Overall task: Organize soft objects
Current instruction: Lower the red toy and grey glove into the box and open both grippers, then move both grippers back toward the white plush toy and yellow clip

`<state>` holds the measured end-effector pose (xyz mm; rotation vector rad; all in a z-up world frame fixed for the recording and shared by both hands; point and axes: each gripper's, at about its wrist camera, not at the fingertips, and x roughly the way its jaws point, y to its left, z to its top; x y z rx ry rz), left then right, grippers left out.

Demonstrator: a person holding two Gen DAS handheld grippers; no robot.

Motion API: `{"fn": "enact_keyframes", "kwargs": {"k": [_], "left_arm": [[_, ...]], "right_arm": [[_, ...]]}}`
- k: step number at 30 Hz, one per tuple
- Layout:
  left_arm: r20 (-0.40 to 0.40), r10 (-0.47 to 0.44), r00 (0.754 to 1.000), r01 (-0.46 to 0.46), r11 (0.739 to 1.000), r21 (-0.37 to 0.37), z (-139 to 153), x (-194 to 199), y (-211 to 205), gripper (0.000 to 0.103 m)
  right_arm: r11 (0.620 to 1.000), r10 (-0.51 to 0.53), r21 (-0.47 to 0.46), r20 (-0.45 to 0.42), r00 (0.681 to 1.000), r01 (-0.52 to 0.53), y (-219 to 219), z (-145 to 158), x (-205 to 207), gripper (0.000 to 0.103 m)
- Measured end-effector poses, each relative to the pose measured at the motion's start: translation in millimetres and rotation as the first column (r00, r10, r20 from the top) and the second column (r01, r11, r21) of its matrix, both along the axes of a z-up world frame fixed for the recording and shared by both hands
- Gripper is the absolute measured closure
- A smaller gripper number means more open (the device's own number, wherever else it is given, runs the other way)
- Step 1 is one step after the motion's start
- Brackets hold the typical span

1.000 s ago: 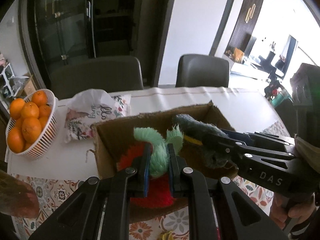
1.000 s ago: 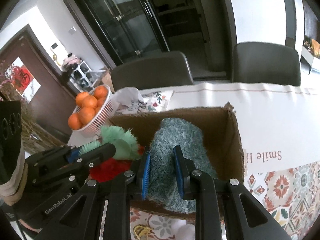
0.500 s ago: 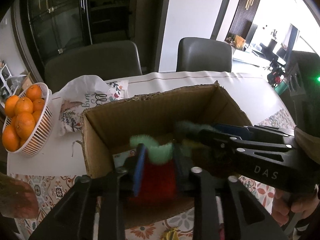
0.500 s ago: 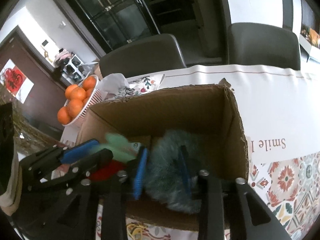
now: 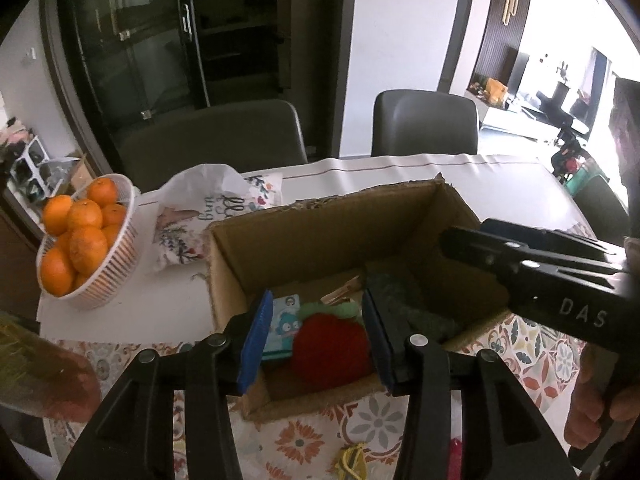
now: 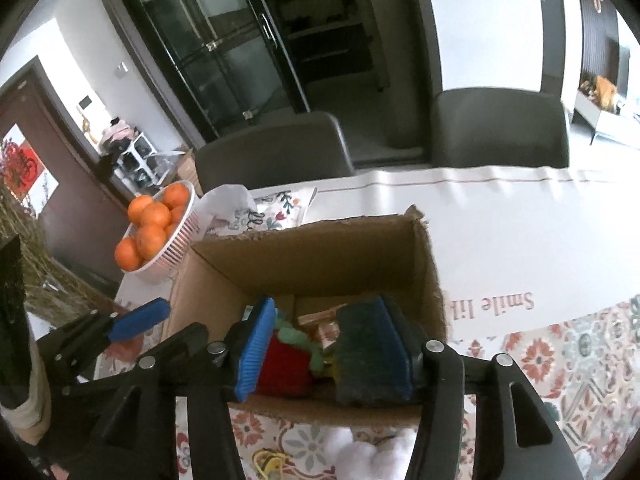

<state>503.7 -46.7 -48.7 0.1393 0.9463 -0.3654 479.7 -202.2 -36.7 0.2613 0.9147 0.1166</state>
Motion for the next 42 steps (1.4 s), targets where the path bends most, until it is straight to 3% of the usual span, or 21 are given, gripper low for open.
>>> {"fn": "enact_keyframes", "kwargs": {"k": [6, 11, 21, 42], "left_arm": [[0.015, 0.028, 0.999, -0.028, 1.0, 0.005, 14, -20, 7, 0.057], [0.048, 0.043, 0.998, -0.046, 0.997, 0.064, 20, -39, 10, 0.054], [0.042, 0.056, 0.998, -0.058, 0.997, 0.059, 21, -68, 21, 0.049], [-0.01, 0.041, 0.999, -0.04, 0.994, 0.103, 3, -116, 17, 0.049]], "right_arm": [[0.999, -0.024, -0.023, 0.007, 1.0, 0.024, -3, 8, -17, 0.043], [0.998, -0.041, -0.047, 0.005, 0.999, 0.042, -5, 12, -34, 0.042], [0.996, -0.043, -0.08, 0.0, 0.999, 0.043, 3, 16, -66, 0.035], [0.996, -0.036, -0.08, -0.144, 0.989, 0.025, -3, -21, -114, 0.034]]}}
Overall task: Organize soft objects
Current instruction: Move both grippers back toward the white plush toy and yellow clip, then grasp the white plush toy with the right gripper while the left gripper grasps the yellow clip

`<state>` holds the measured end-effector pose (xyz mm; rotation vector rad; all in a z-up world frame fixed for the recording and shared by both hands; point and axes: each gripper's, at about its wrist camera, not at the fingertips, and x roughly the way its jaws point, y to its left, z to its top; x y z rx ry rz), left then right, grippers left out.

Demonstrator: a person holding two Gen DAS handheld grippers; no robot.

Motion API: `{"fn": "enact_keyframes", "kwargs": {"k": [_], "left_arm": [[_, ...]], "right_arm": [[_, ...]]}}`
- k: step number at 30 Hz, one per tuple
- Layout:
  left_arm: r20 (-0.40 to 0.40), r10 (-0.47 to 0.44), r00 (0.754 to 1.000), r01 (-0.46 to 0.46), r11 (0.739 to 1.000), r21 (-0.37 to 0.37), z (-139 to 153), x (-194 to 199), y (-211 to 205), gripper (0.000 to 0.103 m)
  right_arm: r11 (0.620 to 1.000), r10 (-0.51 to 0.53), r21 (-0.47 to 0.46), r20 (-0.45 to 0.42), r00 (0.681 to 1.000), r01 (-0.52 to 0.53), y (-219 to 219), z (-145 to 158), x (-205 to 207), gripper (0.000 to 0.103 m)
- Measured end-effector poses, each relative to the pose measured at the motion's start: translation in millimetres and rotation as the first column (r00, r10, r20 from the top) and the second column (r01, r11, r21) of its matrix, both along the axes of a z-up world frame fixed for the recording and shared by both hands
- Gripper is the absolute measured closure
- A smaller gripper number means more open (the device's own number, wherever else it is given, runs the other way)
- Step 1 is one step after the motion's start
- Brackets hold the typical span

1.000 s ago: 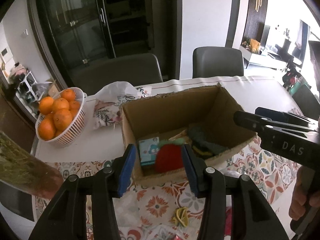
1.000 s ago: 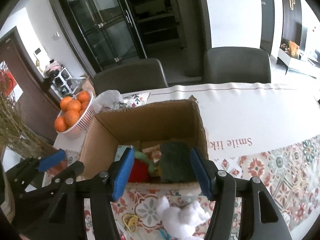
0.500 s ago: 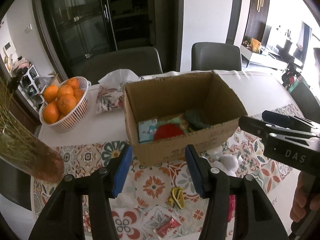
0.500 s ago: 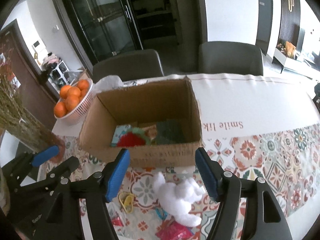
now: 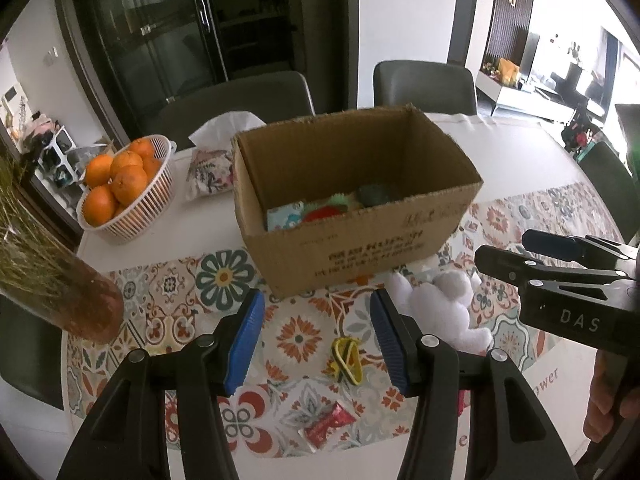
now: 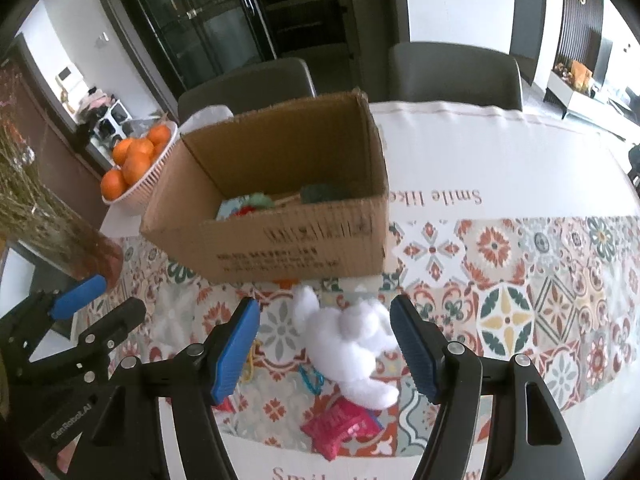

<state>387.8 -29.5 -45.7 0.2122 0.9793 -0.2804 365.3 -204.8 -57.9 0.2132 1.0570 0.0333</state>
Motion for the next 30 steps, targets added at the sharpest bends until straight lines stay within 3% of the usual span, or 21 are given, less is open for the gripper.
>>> {"fn": "enact_keyframes", "kwargs": {"k": [8, 30], "left_arm": [[-0.046, -0.008, 0.999, 0.008, 1.0, 0.009, -18, -10, 0, 0.049], [-0.237, -0.03, 0.971, 0.029, 1.0, -0.007, -88, -5, 0, 0.049]], "right_arm": [[0.999, 0.025, 0.027, -0.106, 0.994, -0.022, 4, -29, -7, 0.034], [0.998, 0.031, 0.065, -0.27, 0.962, -0.014, 4, -92, -1, 0.034]]}}
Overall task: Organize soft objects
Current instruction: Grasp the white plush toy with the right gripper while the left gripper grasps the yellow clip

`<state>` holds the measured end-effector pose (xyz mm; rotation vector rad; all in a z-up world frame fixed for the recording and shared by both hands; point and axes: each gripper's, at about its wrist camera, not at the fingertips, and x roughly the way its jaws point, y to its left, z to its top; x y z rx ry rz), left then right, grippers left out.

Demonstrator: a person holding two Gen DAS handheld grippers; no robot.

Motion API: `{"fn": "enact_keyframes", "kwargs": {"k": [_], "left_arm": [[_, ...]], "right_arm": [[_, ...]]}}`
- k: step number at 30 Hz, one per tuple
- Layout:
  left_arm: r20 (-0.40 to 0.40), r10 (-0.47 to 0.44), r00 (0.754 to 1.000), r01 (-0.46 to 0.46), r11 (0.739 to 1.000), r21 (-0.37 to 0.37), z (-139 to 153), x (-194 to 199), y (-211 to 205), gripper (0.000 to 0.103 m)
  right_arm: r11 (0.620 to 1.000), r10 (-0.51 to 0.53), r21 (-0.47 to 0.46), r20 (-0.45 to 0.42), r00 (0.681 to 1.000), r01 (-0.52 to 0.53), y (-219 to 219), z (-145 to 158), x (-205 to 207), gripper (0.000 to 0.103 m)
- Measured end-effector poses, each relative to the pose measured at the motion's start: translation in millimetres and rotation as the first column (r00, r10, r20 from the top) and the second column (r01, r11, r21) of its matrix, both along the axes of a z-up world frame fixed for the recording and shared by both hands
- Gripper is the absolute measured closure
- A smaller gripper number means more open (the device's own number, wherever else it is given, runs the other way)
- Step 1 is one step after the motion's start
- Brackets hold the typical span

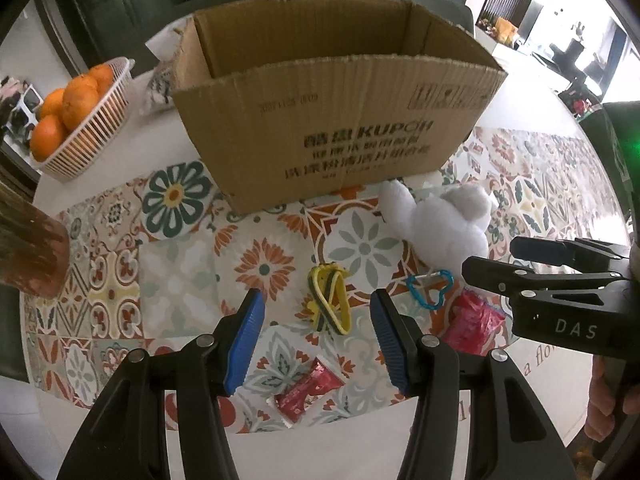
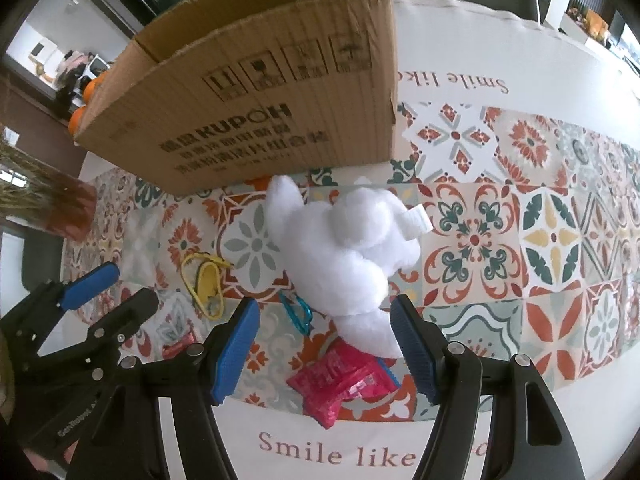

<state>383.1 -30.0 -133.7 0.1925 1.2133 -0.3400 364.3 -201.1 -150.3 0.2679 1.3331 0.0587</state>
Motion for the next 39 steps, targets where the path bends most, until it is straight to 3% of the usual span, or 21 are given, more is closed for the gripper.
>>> {"fn": "enact_keyframes", "kwargs": {"k": [15, 28, 33, 39], "left_arm": [[-0.095, -0.043, 0.995, 0.041, 0.999, -0.024, -42, 9, -9, 0.049], [-0.153, -0.023, 0.988, 0.014, 0.998, -0.062, -67, 27, -13, 0.05], [-0.17, -0.01, 0.985, -0.001, 0.998, -0.066, -74, 34, -15, 0.057], [-0.192, 0.01, 0.981, -0.026, 0.996, -0.082, -83, 36, -18, 0.077]], "right_arm": [[0.999, -0.018, 0.041, -0.029, 0.999, 0.019, -3, -31, 9, 0.034], [0.991, -0.079, 0.105, -0.081, 0.994, 0.088, -4, -62, 26, 0.032], [0.988, -0.104, 0.108, -0.066, 0.992, 0.111, -4, -63, 25, 0.031], [0.989, -0.111, 0.091, -0.027, 0.993, 0.113, -4, -59, 18, 0.037]]}}
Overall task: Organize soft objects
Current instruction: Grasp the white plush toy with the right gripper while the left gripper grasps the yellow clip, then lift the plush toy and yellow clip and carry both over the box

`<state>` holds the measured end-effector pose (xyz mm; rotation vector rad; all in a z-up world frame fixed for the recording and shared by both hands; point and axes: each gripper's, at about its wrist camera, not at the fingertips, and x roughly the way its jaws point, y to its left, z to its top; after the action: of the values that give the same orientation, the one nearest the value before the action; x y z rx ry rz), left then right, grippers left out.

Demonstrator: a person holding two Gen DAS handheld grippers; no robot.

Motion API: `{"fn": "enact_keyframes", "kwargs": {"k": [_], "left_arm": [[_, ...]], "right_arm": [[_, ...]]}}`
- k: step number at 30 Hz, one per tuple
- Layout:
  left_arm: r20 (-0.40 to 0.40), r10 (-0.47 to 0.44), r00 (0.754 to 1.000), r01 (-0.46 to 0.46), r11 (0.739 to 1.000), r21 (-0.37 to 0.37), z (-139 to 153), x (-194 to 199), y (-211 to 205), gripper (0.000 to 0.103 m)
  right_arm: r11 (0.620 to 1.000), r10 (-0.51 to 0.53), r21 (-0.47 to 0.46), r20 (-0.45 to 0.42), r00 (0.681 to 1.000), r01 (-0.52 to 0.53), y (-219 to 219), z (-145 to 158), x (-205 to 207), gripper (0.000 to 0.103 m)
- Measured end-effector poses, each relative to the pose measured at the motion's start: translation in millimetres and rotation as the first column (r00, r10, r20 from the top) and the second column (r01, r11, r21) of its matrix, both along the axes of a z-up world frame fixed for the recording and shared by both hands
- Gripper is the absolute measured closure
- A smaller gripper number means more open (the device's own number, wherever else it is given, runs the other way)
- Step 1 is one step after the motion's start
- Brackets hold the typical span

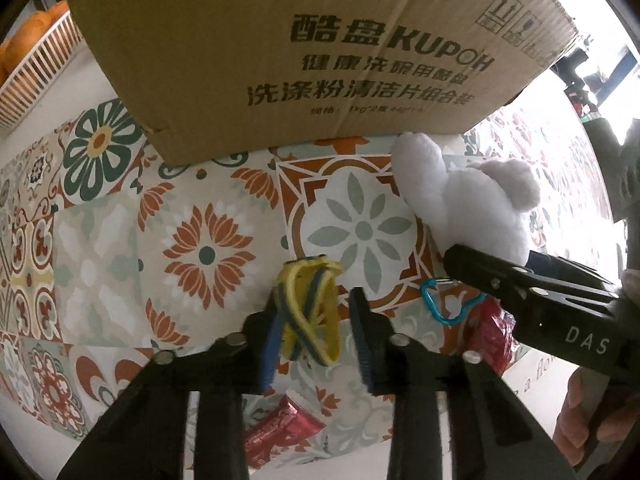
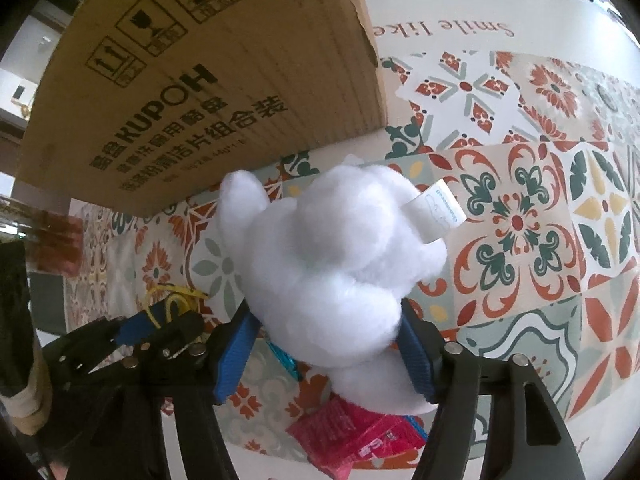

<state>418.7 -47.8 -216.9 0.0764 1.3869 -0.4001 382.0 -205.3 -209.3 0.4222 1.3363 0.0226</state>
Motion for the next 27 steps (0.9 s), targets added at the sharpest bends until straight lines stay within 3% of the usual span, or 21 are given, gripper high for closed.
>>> {"fn": "enact_keyframes", "kwargs": {"k": [4, 11, 27], "left_arm": [[0.006, 0.01, 1.0, -0.01, 1.0, -0.009, -2, -3, 3, 0.083], [0.038, 0.019, 0.999, -0.019, 1.0, -0.023, 4, -14, 8, 0.084], [0.168, 0.045, 0.985, -0.039, 0.998, -0.042, 51, -39, 23, 0.084]], "right_arm": [[1.0, -0.006, -0.009, 0.021, 1.0, 0.006, 0, 2, -3, 0.041], [1.0, 0.001, -0.025, 0.057, 0.998, 0.001, -1, 11, -10, 0.043], [0.998, 0.032, -0.064, 0.167, 0.985, -0.022, -2, 57, -30, 0.043]]}}
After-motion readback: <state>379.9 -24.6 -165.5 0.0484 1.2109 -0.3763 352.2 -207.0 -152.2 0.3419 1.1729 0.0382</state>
